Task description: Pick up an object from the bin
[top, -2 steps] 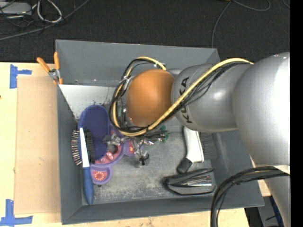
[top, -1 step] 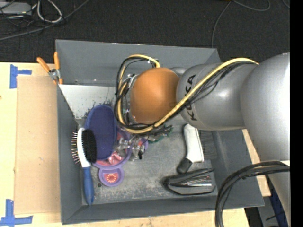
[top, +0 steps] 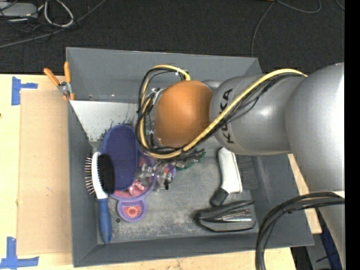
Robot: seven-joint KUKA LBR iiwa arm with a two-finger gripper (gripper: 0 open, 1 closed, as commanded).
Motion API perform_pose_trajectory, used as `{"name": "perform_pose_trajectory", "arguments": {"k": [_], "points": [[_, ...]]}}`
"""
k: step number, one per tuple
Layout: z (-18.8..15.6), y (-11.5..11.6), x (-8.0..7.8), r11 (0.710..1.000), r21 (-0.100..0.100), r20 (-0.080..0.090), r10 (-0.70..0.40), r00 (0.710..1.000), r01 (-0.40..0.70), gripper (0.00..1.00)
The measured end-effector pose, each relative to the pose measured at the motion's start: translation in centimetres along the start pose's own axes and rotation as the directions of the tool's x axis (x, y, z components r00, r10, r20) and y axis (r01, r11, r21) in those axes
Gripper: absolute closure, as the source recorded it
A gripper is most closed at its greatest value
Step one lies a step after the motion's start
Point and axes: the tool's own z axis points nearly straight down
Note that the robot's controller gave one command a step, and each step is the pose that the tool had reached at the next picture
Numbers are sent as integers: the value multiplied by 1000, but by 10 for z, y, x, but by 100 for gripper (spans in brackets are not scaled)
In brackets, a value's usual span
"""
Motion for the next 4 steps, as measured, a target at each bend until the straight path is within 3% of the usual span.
{"name": "perform_pose_trajectory", "arguments": {"k": [4], "points": [[-31,1,0,1000,-2,0,12,1000,-12,100]]}}
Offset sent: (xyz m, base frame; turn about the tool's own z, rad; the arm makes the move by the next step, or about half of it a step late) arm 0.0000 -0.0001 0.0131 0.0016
